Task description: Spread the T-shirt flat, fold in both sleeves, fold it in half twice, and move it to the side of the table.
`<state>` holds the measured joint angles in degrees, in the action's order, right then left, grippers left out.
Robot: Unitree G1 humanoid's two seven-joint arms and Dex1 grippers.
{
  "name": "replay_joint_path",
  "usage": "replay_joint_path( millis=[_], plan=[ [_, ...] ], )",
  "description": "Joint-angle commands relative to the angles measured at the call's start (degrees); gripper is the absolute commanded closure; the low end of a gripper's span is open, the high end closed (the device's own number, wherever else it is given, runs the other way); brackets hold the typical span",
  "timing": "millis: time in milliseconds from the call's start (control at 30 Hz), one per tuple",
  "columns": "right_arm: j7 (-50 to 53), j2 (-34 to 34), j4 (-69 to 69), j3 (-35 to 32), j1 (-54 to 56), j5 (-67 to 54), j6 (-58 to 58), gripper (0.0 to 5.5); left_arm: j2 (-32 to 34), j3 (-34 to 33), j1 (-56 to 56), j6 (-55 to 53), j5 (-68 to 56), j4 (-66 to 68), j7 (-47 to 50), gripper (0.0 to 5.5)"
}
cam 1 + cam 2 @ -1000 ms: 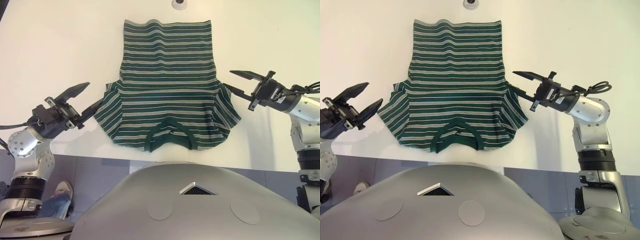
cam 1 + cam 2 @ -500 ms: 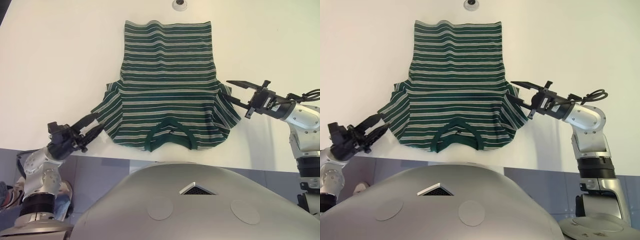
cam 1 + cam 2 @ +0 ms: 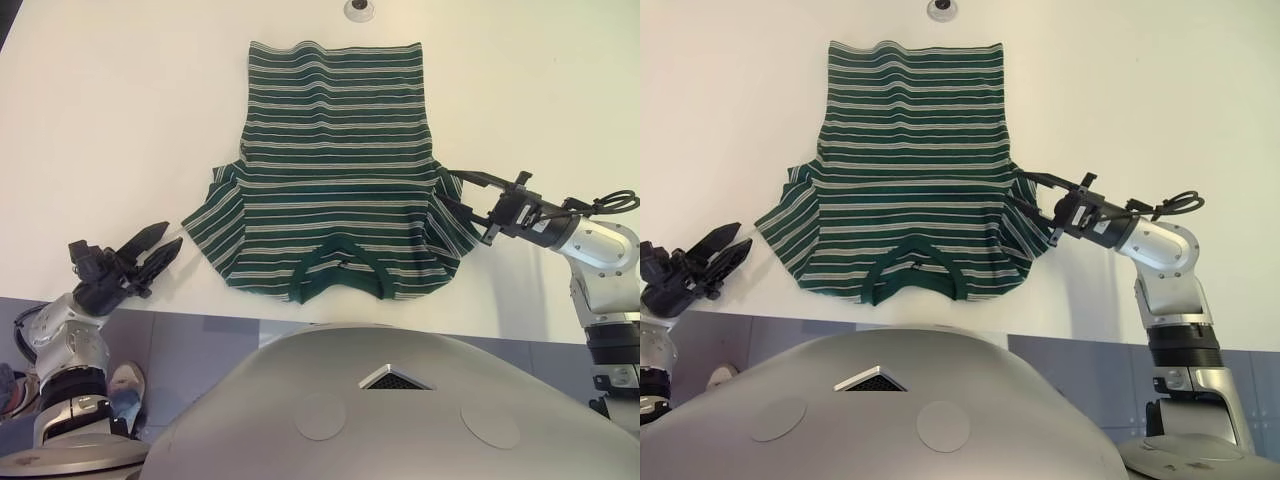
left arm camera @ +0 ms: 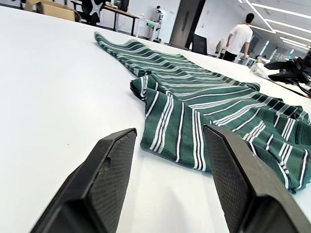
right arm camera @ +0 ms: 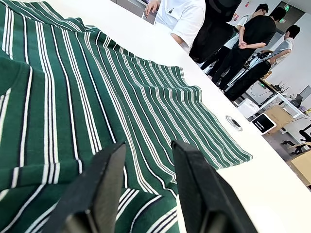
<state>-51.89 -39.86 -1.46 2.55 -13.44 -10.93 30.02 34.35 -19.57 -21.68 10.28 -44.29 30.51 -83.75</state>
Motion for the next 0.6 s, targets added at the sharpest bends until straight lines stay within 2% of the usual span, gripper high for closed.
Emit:
replay_joint_path(
  millis=[33,600],
  plan=[
    [0.3,-0.5,1.5,-0.6,-0.7,0.3,-0.7,3.76,0.8,-2.1,0.4,-2.3,1.8,-2.6,2.9,2.95],
    [0.6,0.5,3.2,0.9,-2.3,1.1,-1.8,3.76,1.7,-0.3,1.1,6.2,17.2,-4.7,7.6,2.95]
  ],
)
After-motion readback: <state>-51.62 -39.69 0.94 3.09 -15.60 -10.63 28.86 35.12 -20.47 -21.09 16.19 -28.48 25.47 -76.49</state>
